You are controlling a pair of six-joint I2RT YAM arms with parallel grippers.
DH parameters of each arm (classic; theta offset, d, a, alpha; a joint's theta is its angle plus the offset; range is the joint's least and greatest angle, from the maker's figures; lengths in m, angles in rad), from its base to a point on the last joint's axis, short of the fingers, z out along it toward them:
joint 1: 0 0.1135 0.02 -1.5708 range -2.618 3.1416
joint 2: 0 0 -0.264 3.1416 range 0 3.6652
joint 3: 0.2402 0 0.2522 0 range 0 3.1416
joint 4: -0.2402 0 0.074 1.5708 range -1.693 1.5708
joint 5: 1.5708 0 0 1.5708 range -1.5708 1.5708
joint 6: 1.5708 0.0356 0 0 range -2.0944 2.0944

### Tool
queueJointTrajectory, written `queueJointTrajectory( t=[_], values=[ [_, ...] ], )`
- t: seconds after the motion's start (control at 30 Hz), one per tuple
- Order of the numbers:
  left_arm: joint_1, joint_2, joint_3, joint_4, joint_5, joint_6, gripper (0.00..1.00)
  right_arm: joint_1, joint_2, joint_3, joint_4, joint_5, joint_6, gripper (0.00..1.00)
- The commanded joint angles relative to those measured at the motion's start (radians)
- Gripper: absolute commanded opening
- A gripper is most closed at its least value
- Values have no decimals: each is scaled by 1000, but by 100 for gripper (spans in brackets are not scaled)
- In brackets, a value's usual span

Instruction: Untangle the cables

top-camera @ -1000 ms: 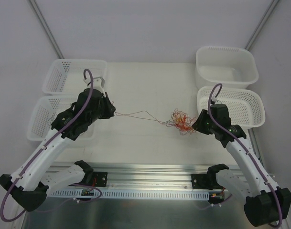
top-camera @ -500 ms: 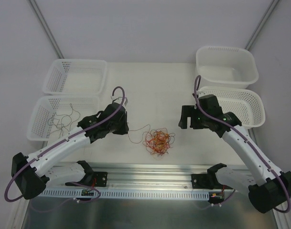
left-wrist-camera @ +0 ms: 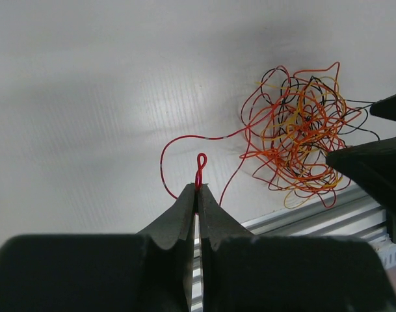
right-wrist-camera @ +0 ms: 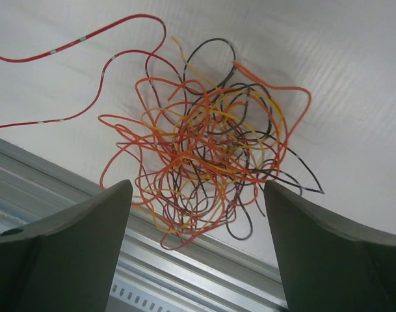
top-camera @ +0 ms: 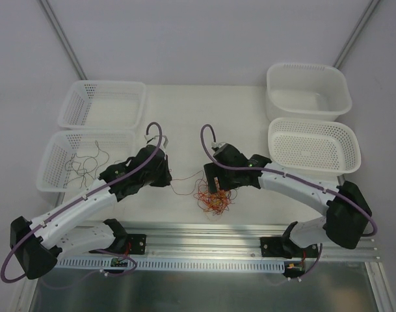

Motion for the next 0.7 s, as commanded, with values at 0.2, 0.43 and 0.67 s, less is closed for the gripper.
queueJointTrajectory(
  t=[0.2, 0.43, 0.67],
  values=[
    [5, -57, 31, -80, -148, -9, 0, 33, 207, -34, 90, 67, 81, 77],
    [96, -103, 167, -243, -246, 35, 0, -3, 194, -57, 54, 128, 69, 33],
    [159, -123, 296, -399, -371, 83, 0, -233, -56, -85, -109, 195, -67, 1]
  ],
)
